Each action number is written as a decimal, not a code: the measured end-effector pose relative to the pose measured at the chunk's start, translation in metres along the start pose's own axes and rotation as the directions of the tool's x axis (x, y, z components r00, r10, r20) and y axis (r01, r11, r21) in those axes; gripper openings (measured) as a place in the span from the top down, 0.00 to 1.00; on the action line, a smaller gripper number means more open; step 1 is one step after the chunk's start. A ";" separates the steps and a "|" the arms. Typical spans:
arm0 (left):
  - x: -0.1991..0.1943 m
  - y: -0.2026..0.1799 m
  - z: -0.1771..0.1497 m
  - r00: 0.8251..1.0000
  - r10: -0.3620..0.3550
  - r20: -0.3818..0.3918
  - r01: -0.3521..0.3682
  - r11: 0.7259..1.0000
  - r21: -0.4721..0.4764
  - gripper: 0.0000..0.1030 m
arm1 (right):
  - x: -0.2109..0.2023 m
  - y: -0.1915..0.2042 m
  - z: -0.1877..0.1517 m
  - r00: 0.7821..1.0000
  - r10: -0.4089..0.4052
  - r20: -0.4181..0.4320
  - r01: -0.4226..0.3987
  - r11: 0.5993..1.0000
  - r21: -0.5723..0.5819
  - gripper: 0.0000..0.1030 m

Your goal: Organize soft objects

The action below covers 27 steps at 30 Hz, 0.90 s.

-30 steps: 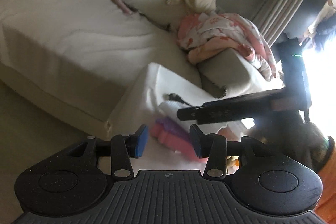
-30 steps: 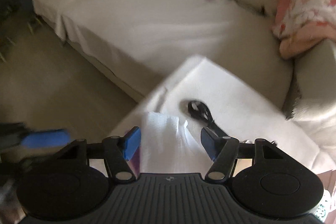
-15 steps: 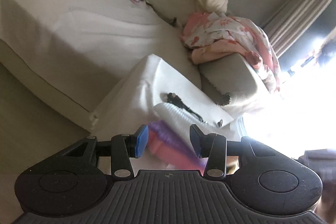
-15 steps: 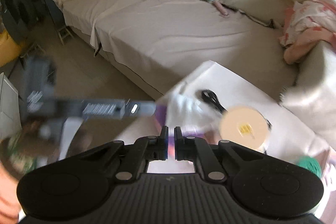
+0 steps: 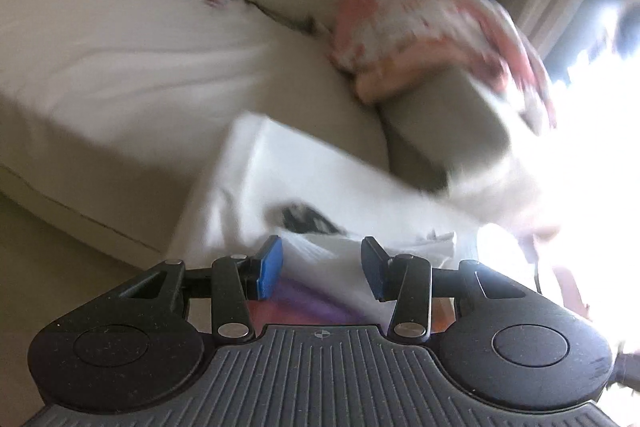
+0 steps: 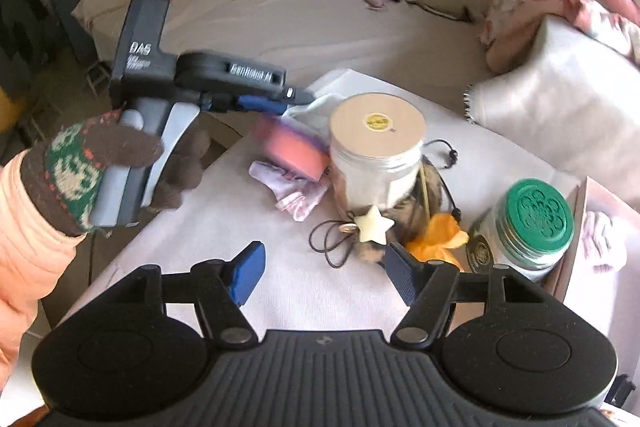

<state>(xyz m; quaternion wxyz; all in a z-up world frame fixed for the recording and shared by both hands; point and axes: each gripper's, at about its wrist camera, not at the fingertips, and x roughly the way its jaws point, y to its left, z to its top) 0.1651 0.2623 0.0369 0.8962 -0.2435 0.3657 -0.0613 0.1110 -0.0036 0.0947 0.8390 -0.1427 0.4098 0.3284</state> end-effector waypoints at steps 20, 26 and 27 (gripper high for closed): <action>-0.063 0.006 -0.085 0.978 -0.044 -0.206 0.086 0.976 0.202 0.56 | 0.012 0.029 -0.012 0.993 -0.031 0.114 0.049 0.986 -0.158 0.34; -0.099 0.023 -0.083 0.997 -0.010 -0.073 0.020 0.989 0.144 0.56 | 0.035 0.055 0.041 0.996 -0.019 0.091 0.036 0.980 -0.197 0.35; -0.104 0.023 -0.083 0.999 -0.017 -0.043 0.023 0.991 0.130 0.56 | 0.046 0.059 0.059 0.998 -0.020 0.055 0.030 0.981 -0.192 0.36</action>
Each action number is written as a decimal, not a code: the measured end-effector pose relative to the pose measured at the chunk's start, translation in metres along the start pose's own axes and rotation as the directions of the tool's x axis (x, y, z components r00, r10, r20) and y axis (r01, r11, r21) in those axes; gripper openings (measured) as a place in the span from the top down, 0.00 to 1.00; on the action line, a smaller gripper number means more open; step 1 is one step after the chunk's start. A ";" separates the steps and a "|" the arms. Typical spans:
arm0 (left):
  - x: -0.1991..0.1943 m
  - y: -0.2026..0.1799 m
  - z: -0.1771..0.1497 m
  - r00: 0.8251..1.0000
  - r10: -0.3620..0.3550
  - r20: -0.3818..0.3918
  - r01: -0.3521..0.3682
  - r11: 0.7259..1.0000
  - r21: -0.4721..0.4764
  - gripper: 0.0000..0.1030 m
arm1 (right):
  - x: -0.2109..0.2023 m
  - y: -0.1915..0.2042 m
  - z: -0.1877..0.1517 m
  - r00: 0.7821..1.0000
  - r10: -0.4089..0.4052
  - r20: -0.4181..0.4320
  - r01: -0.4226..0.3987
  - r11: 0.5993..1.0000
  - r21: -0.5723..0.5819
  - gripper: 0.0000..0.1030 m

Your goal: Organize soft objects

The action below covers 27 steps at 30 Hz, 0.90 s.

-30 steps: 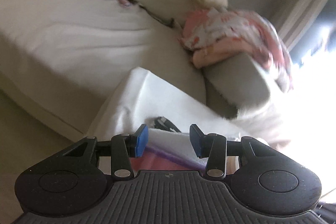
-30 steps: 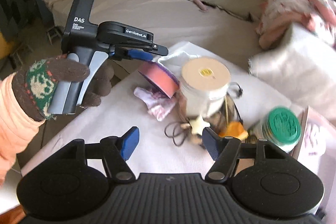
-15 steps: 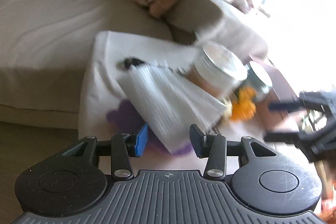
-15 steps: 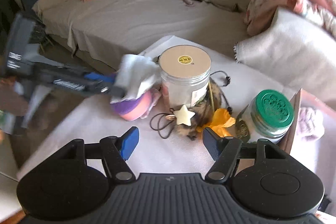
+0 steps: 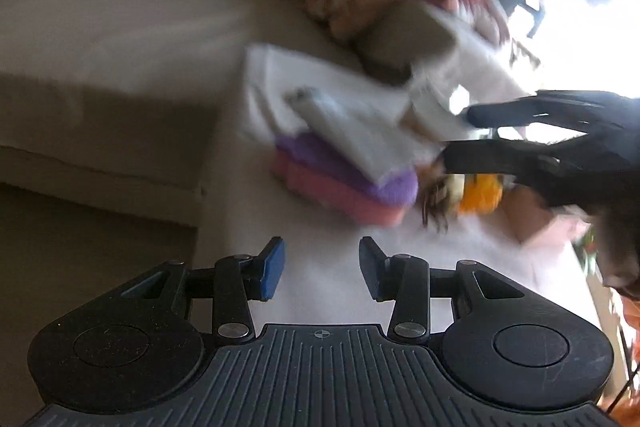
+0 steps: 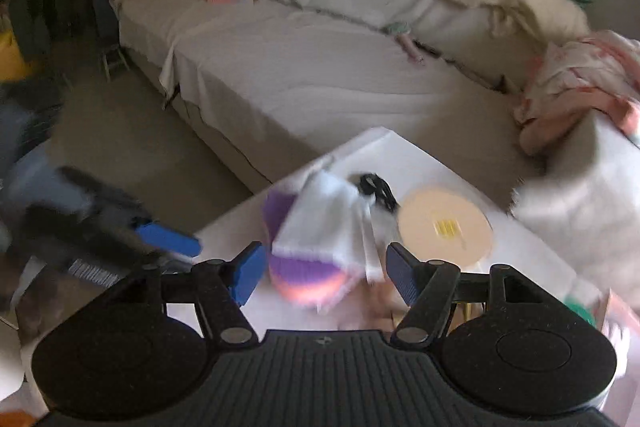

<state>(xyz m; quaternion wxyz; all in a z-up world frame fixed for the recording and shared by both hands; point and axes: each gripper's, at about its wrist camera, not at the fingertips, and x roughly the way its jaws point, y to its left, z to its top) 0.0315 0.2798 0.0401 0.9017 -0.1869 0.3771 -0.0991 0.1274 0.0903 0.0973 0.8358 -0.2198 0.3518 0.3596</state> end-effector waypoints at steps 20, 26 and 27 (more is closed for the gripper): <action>-0.003 0.056 0.028 0.971 -0.080 0.226 0.143 0.950 -0.279 0.56 | 0.060 -0.003 0.058 0.963 0.154 -0.222 -0.125 0.983 0.137 0.95; 0.054 0.026 0.051 0.982 -0.134 0.131 0.162 0.960 -0.229 0.56 | -0.020 -0.015 -0.011 0.984 0.118 -0.131 -0.099 0.985 0.138 0.95; 0.061 0.019 0.051 0.982 -0.156 0.109 0.176 0.960 -0.216 0.56 | -0.028 -0.020 -0.025 0.985 0.109 -0.134 -0.088 0.984 0.153 0.95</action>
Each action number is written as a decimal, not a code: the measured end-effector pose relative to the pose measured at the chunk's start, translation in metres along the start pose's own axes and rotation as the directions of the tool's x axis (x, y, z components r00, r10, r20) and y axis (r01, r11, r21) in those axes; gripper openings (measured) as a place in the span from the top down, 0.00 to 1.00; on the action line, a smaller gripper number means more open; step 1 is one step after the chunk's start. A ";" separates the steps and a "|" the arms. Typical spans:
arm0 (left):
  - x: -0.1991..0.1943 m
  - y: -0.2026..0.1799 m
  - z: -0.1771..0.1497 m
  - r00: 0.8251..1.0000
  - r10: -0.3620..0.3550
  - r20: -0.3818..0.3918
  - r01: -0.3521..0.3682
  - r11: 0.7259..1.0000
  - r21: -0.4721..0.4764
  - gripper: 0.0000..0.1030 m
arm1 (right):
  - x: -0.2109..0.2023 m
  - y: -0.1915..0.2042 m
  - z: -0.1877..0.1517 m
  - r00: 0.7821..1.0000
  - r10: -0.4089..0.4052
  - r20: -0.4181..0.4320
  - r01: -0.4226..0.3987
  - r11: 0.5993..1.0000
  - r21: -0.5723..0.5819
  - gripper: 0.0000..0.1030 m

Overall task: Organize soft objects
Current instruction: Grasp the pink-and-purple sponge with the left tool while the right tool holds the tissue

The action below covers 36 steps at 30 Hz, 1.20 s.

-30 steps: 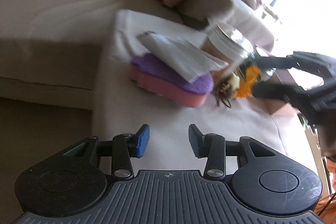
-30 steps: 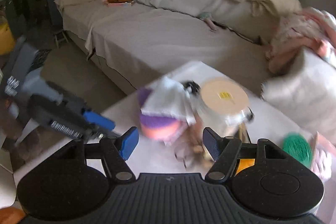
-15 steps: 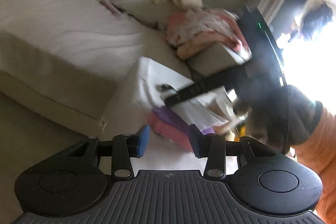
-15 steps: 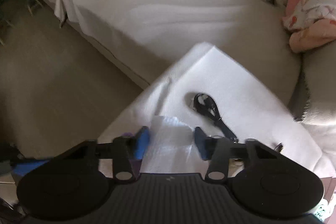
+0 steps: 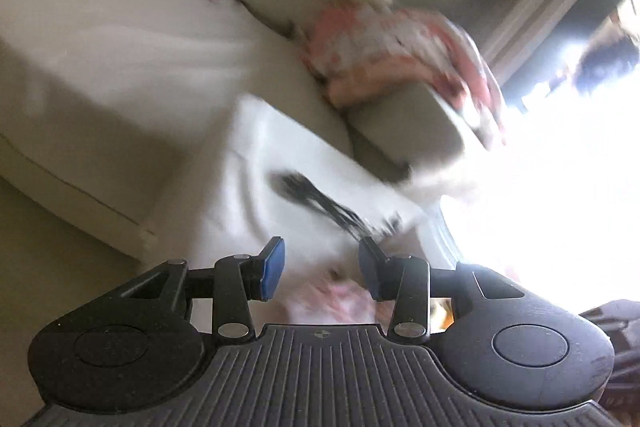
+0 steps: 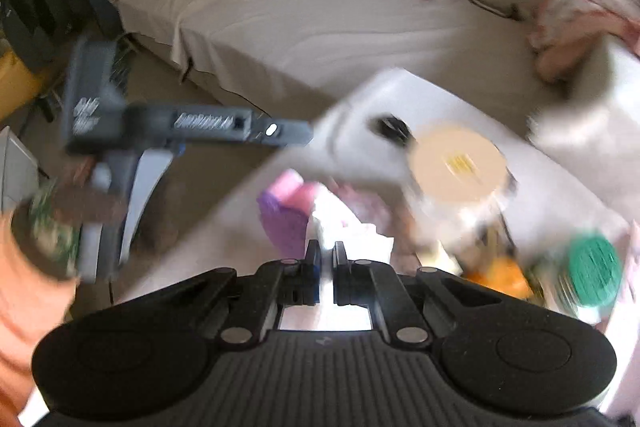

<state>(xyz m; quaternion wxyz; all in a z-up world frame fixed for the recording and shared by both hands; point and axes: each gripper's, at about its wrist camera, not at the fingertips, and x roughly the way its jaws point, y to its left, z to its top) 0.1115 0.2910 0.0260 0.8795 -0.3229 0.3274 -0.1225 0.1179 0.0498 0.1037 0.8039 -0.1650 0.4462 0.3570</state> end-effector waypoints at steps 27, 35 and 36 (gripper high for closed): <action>0.040 -0.192 -0.086 0.947 -0.044 -0.319 0.271 0.645 0.714 0.56 | -0.018 -0.082 -0.176 0.990 -0.132 0.047 0.119 0.971 0.207 0.93; 0.068 -0.200 -0.103 0.849 0.050 -0.525 0.408 0.568 0.715 0.51 | -0.019 -0.086 -0.183 0.989 -0.127 0.077 0.109 0.973 0.205 0.93; 0.069 -0.202 -0.108 0.857 0.088 -0.508 0.385 0.546 0.744 0.52 | -0.019 -0.085 -0.183 0.988 -0.132 0.081 0.114 0.974 0.195 0.93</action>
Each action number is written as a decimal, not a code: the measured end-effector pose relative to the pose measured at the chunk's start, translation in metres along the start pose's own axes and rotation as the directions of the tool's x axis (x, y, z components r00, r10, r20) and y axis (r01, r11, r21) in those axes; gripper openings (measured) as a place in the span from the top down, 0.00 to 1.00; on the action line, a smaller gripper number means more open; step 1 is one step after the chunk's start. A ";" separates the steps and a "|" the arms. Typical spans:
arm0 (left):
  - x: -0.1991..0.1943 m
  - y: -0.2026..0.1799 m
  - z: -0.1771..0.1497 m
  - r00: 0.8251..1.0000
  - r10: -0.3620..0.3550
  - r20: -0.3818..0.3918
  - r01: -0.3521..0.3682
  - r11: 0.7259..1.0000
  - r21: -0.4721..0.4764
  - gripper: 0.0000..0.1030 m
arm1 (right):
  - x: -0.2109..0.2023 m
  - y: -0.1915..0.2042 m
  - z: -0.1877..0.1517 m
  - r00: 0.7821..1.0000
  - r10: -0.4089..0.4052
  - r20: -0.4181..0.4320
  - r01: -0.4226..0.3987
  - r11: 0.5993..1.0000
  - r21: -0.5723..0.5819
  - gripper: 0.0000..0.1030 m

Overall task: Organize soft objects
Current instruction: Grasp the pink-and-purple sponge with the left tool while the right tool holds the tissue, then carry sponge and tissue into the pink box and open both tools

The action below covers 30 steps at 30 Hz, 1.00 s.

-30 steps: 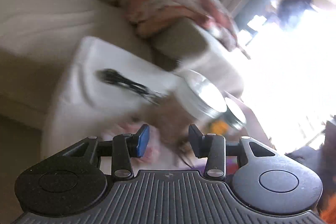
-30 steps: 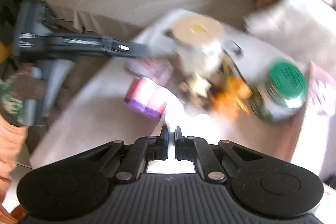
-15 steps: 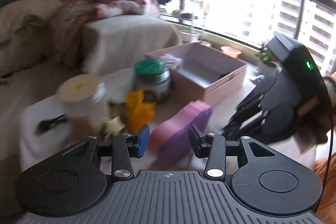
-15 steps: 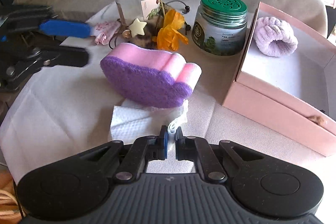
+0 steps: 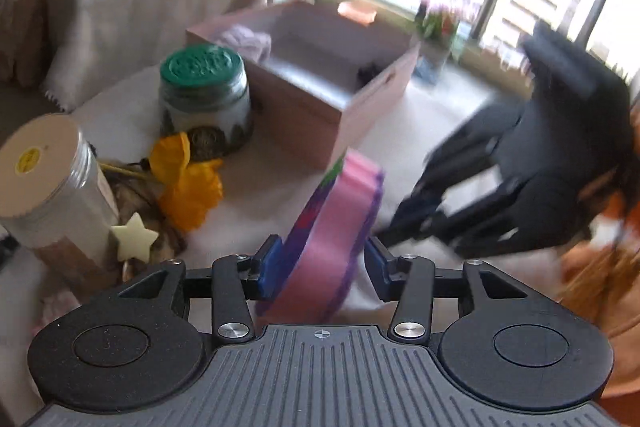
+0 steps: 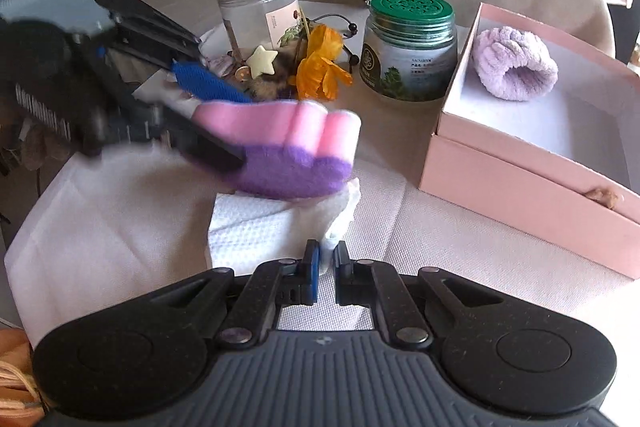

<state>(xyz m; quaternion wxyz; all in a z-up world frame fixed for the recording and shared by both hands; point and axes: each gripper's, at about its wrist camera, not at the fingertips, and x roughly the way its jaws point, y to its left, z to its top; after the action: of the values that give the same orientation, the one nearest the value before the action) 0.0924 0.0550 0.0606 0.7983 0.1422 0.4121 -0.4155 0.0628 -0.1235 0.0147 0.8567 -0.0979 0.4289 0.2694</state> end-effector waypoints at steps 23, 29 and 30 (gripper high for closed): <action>-0.092 -0.023 -0.015 0.931 0.088 0.353 0.070 0.909 -0.412 0.66 | -0.130 -0.049 -0.039 0.977 -0.118 0.176 0.082 0.977 0.198 0.97; -0.045 -0.022 0.084 0.881 -0.045 0.471 0.248 0.891 -0.379 0.64 | -0.192 -0.092 -0.040 0.907 -0.257 0.334 0.163 0.945 0.284 0.97; -0.024 -0.016 0.102 0.884 -0.067 0.462 0.279 0.870 -0.407 0.64 | -0.196 -0.099 -0.040 0.895 -0.274 0.353 0.167 0.938 0.303 0.97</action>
<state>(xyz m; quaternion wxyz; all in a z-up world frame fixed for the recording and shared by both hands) 0.1278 0.0005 0.1438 0.8384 -0.1866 0.3222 -0.3980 -0.0060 -0.2964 0.1383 0.9551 0.0247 0.2679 0.1239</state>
